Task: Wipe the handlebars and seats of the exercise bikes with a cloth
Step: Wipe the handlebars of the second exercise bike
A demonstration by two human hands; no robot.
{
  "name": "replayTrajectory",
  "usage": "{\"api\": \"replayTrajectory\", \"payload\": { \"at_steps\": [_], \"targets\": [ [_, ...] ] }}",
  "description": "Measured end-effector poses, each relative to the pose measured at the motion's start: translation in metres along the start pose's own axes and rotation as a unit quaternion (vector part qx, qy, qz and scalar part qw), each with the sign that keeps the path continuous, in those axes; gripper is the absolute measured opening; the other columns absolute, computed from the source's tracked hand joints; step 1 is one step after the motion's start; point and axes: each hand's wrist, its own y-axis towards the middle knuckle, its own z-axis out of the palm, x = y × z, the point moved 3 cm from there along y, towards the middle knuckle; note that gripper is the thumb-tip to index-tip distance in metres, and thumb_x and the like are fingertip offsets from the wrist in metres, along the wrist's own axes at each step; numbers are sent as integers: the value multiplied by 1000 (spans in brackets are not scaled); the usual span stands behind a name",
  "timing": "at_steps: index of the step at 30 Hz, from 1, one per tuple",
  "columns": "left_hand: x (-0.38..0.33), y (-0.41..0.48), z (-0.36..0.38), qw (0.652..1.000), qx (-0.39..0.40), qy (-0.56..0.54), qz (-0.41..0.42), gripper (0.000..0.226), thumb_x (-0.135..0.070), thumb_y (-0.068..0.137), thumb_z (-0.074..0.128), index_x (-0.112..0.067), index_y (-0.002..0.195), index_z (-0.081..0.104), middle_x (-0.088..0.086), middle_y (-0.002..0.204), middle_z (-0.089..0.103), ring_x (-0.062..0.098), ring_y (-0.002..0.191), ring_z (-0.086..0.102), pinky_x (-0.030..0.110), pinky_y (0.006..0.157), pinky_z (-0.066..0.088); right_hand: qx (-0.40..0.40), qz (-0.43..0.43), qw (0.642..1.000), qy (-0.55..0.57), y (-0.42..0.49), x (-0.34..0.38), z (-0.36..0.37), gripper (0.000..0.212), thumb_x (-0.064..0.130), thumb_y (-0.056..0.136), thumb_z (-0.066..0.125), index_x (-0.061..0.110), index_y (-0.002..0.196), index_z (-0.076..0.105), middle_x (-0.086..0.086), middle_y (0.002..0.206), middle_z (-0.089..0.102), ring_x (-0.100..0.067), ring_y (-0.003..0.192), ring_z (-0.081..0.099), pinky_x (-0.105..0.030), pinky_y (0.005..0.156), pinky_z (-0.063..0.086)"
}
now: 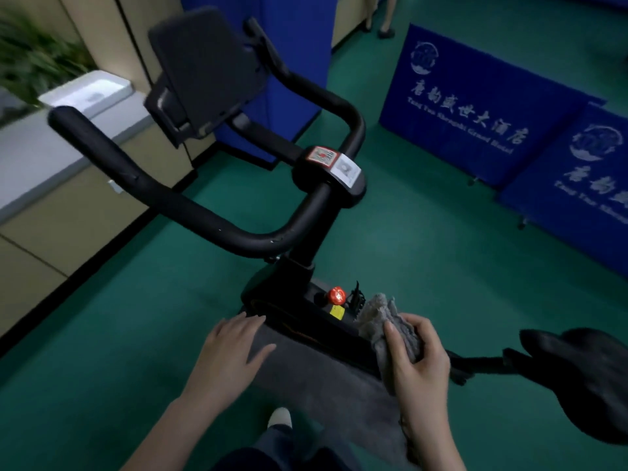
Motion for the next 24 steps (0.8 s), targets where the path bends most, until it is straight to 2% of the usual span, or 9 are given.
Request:
{"api": "replayTrajectory", "payload": {
  "at_steps": [3, 7, 8, 10, 12, 15, 19, 24],
  "targets": [
    [10, 3, -10, 999, -26, -4, -39, 63, -61, 93, 26, -26, 145, 31, -9, 148, 36, 10, 138, 28, 30, 117, 14, 33, -39, 999, 5, 30, 18, 15, 20, 11, 86, 67, 30, 84, 60, 16, 84, 65, -2, 79, 62, -6, 68, 42],
    [14, 5, -24, 992, -56, -27, -106, 86, -74, 81, 6, -24, 146, 31, -7, 149, 35, 12, 141, 24, 27, 115, 8, 88, -85, 992, 21, 65, 44, 37, 17, 11, 86, 66, 27, 83, 60, 16, 82, 64, 0, 78, 61, -6, 68, 41],
    [15, 6, -27, 989, -68, -35, -125, 81, -73, 84, 12, -24, 145, 32, -6, 149, 36, 12, 141, 24, 27, 115, 8, 99, -95, 990, 30, 74, 49, 41, 17, 11, 86, 67, 26, 83, 60, 16, 82, 64, 0, 77, 60, -5, 68, 40],
    [15, 8, -32, 980, -94, -47, -168, 63, -59, 94, 34, -23, 146, 31, -5, 149, 36, 12, 141, 24, 26, 114, 9, 121, -118, 984, 48, 91, 62, 48, 15, 15, 86, 69, 26, 83, 60, 14, 83, 64, -1, 77, 60, -6, 68, 41],
    [14, 9, -37, 967, -126, -61, -211, 58, -50, 94, 42, -22, 145, 33, -3, 148, 38, 13, 140, 26, 27, 113, 13, 149, -144, 976, 65, 109, 77, 54, 8, 24, 84, 65, 30, 85, 60, 13, 85, 64, -5, 79, 61, -11, 69, 43],
    [12, 12, -45, 951, -152, -49, -264, 59, -52, 95, 40, -23, 145, 32, -5, 146, 40, 12, 140, 27, 27, 113, 16, 200, -172, 961, 88, 133, 97, 68, 6, 28, 82, 63, 31, 87, 61, 13, 87, 65, -9, 81, 63, -19, 70, 47],
    [10, 13, -53, 924, -203, -50, -320, 59, -54, 94, 38, -24, 145, 33, -6, 144, 42, 12, 136, 32, 28, 112, 19, 286, -202, 931, 105, 155, 117, 95, 7, 30, 86, 67, 29, 89, 62, 16, 89, 65, -7, 85, 63, -21, 73, 49],
    [4, 8, -71, 889, -280, -66, -357, 58, -49, 93, 44, -21, 143, 38, -4, 142, 45, 14, 134, 36, 31, 112, 23, 375, -248, 887, 110, 163, 139, 136, 5, 29, 89, 63, 30, 92, 59, 16, 89, 62, -6, 86, 61, -16, 72, 46]
  ]
}}
